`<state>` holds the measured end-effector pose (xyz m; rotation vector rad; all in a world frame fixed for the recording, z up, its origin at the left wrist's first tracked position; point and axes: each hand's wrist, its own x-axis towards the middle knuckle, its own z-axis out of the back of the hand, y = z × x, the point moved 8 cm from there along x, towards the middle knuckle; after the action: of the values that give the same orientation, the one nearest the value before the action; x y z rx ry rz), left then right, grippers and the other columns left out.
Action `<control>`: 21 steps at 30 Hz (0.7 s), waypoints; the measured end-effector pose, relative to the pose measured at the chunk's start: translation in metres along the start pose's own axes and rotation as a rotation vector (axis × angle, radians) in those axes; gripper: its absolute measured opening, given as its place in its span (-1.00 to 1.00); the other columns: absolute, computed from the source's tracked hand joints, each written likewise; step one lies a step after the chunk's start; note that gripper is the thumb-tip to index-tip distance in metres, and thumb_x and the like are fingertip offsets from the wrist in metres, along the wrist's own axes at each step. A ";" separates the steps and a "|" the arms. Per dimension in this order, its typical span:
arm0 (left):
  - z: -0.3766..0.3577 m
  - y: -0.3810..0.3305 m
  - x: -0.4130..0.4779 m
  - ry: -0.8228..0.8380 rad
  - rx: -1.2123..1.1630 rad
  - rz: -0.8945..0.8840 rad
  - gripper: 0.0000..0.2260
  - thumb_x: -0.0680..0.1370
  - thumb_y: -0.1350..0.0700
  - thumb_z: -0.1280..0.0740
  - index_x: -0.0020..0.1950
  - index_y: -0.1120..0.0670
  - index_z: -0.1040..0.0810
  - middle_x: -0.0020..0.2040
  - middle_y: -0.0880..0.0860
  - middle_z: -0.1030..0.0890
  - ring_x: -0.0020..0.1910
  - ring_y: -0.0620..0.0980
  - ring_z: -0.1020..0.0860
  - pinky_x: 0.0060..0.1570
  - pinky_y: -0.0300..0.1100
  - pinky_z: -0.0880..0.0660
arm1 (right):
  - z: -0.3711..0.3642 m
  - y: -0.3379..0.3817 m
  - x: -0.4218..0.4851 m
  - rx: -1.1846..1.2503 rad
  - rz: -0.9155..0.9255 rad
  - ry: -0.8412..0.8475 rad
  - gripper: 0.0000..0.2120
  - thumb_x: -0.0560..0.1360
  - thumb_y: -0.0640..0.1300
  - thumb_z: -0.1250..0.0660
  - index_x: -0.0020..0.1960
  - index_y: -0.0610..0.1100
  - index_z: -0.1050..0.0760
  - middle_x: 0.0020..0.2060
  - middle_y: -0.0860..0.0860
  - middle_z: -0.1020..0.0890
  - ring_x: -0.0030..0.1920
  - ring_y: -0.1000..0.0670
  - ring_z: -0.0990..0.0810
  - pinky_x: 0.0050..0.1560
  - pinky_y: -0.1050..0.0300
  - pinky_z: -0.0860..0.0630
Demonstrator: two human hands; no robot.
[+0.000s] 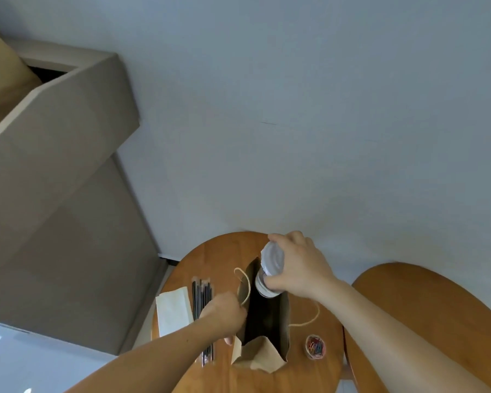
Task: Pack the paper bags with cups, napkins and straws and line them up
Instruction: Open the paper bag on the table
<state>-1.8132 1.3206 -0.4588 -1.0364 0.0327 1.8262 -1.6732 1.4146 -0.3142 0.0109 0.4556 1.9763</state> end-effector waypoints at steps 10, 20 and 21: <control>-0.007 0.005 -0.012 0.023 -0.096 -0.014 -0.87 0.64 0.12 -0.24 -0.08 0.05 -0.52 -0.34 0.04 -0.66 -0.39 -0.07 -0.68 -0.18 -0.18 -0.66 | -0.090 0.034 -0.020 -0.444 0.391 0.308 -0.13 0.28 0.15 -0.50 0.45 0.03 -0.14 0.33 -0.11 -0.29 0.24 -0.18 -0.36 0.17 -0.05 -0.45; -0.007 0.022 -0.015 -0.010 0.003 0.032 -0.85 0.64 0.11 -0.28 0.13 0.11 -0.59 -0.12 0.05 -0.68 -0.22 -0.02 -0.70 -0.09 -0.16 -0.66 | -0.179 -0.001 0.004 -0.371 0.075 0.451 -0.18 0.37 0.10 -0.48 0.47 -0.01 -0.10 0.37 -0.16 -0.26 0.32 -0.24 -0.33 0.23 -0.12 -0.48; -0.007 0.023 -0.014 -0.029 -0.003 0.039 -0.85 0.64 0.11 -0.29 0.16 0.09 -0.58 -0.12 0.03 -0.66 -0.21 -0.04 -0.69 -0.09 -0.17 -0.66 | -0.186 -0.004 0.007 -0.357 0.049 0.460 -0.16 0.38 0.10 -0.48 0.48 -0.01 -0.08 0.38 -0.15 -0.24 0.34 -0.25 -0.31 0.25 -0.14 -0.48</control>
<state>-1.8248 1.2958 -0.4632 -1.0170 0.0329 1.8764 -1.7119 1.3645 -0.4897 -0.6732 0.3881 2.0824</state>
